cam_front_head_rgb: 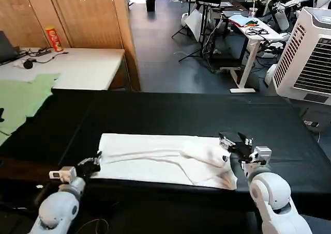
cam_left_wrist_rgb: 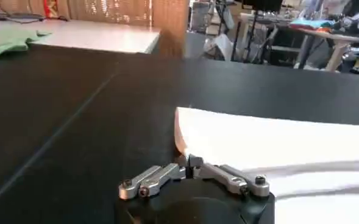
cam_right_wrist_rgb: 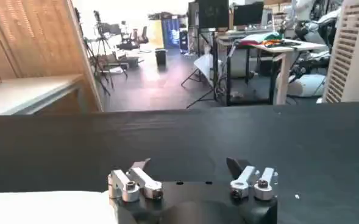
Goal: Fold and organize the clothes.
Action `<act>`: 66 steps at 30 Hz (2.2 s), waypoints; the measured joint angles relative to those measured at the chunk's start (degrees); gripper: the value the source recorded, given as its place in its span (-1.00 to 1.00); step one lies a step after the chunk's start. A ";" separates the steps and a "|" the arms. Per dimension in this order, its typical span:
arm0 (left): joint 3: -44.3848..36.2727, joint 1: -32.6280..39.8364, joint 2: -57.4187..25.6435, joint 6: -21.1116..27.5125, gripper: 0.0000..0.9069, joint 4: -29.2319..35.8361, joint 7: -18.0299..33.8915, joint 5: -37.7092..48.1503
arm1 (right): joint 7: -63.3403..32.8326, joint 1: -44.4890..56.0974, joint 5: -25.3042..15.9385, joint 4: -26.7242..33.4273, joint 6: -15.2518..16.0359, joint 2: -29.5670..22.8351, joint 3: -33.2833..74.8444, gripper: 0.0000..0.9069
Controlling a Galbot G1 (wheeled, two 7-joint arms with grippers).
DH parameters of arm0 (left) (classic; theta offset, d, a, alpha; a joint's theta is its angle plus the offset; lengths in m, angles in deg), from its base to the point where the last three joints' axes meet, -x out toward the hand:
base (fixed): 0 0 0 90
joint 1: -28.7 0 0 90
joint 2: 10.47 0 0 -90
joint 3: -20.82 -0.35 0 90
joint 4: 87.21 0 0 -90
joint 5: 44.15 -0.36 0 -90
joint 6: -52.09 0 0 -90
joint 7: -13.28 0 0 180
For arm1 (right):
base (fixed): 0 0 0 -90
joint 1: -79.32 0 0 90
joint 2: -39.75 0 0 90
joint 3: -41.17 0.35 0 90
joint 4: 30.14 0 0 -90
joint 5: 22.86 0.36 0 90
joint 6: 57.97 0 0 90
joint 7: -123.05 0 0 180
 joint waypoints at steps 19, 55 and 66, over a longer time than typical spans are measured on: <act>4.26 0.15 -11.67 -3.44 -1.00 -1.83 0.58 -16.26 | 0.01 1.00 -1.60 -0.33 -0.18 -1.46 -0.45 0.94; -32.28 10.43 14.53 10.89 -1.00 12.97 11.27 6.99 | 1.31 4.06 -5.96 -0.14 -1.06 -3.14 1.32 0.94; -32.76 8.88 14.91 8.08 0.94 10.34 6.44 0.20 | 5.23 4.14 -5.96 -1.06 -3.34 -2.47 -0.85 0.94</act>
